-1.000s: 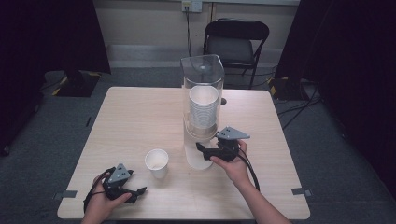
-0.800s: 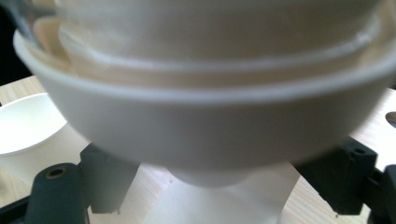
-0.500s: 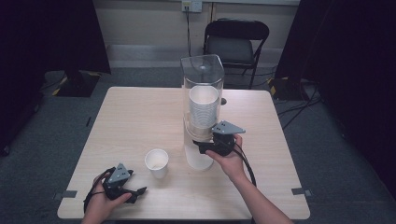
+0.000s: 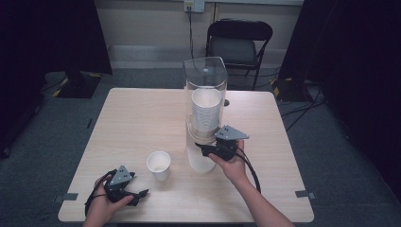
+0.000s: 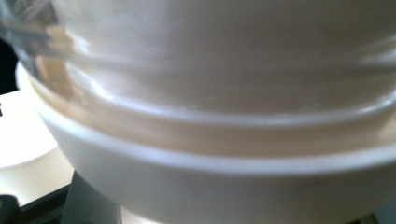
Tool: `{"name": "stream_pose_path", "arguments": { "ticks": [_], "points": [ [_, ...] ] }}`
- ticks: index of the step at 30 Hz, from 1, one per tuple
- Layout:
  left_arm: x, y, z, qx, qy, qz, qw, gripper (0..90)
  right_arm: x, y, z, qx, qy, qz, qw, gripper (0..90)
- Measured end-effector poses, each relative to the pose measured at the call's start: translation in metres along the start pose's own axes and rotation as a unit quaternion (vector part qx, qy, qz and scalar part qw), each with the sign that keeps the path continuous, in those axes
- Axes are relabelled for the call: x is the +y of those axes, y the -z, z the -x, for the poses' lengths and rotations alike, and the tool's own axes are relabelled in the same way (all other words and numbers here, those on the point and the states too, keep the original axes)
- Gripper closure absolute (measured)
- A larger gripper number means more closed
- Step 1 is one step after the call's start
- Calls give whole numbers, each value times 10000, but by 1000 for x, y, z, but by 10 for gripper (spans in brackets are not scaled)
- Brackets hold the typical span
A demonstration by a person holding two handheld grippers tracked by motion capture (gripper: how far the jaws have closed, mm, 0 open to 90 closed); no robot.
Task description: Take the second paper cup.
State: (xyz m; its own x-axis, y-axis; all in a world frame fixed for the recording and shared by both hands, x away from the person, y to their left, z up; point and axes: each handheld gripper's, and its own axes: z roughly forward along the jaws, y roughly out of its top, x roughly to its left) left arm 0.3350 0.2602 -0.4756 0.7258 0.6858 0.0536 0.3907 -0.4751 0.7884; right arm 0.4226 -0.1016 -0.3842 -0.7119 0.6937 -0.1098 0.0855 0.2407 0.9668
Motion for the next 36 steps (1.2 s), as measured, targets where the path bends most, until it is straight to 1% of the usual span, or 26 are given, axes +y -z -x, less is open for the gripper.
{"name": "stream_pose_path", "arguments": {
  "ticks": [5, 6, 8, 10, 11, 12, 13, 14, 15, 16, 18, 20, 22, 23, 24, 27, 28, 29, 32, 36],
  "points": [
    [0, -1, 0, 16, 27, 21, 10000, 142, 0, 0, 1, 23, -15, -62, 10000, 342],
    [0, -1, 0, 17, 26, 20, 10000, 142, 0, 0, 1, 62, -42, -40, 10000, 342],
    [0, -1, 0, 19, 29, 15, 10000, 141, -1, 0, 1, 62, -48, -26, 10000, 343],
    [0, -1, 0, 19, 28, 13, 10000, 142, -3, -2, 0, 102, -108, -116, 9998, 356],
    [0, -1, 0, 19, 30, 11, 10000, 141, -9, -5, 0, 88, -38, -365, 9993, 362],
    [0, -1, 0, 19, 27, 12, 10000, 141, -22, -9, 0, 114, -56, -628, 9979, 367],
    [0, -1, 0, 20, 27, 11, 10000, 141, -37, -12, 2, 115, -97, -1061, 9942, 365],
    [0, -1, 0, 19, 29, 16, 10000, 141, -56, -15, 3, 69, -126, -1343, 9908, 364],
    [0, -1, 0, 17, 20, 10, 10000, 141, -69, -14, 3, 86, -266, -1345, 9905, 363],
    [1, -1, 0, 13, 22, 9, 10000, 140, -70, -10, 1, 172, -259, -1237, 9918, 362],
    [1, -1, -1, 0, -2, 9, 10000, 139, -63, -6, 1, 215, -139, -1290, 9913, 360],
    [1, -1, 0, 3, 26, 20, 10000, 139, -55, 0, 7, 229, -68, -1391, 9900, 357],
    [1, -1, 0, 3, 25, 20, 10000, 139, -51, 6, 13, 233, 118, -1487, 9885, 354],
    [1, -1, 0, 4, 25, 23, 10000, 139, -53, 8, 17, 258, 81, -1529, 9879, 353],
    [1, -1, 0, 6, 25, 23, 10000, 139, -56, 11, 20, 251, 16, -1521, 9880, 352],
    [1, -1, 0, 7, 26, 24, 10000, 139, -66, 17, 28, 172, -101, -1573, 9874, 348],
    [1, -1, 0, 6, 28, 27, 10000, 139, -69, 20, 30, 153, -151, -1614, 9867, 348],
    [1, -1, 0, 6, 26, 24, 10000, 139, -71, 22, 33, 93, -140, -1617, 9867, 347],
    [1, -1, 0, 6, 27, 26, 10000, 139, -71, 27, 41, 30, -244, -1609, 9867, 345],
    [1, -1, 0, 5, 25, 24, 10000, 139, -73, 28, 45, 21, -280, -1678, 9854, 343]
  ]
}}
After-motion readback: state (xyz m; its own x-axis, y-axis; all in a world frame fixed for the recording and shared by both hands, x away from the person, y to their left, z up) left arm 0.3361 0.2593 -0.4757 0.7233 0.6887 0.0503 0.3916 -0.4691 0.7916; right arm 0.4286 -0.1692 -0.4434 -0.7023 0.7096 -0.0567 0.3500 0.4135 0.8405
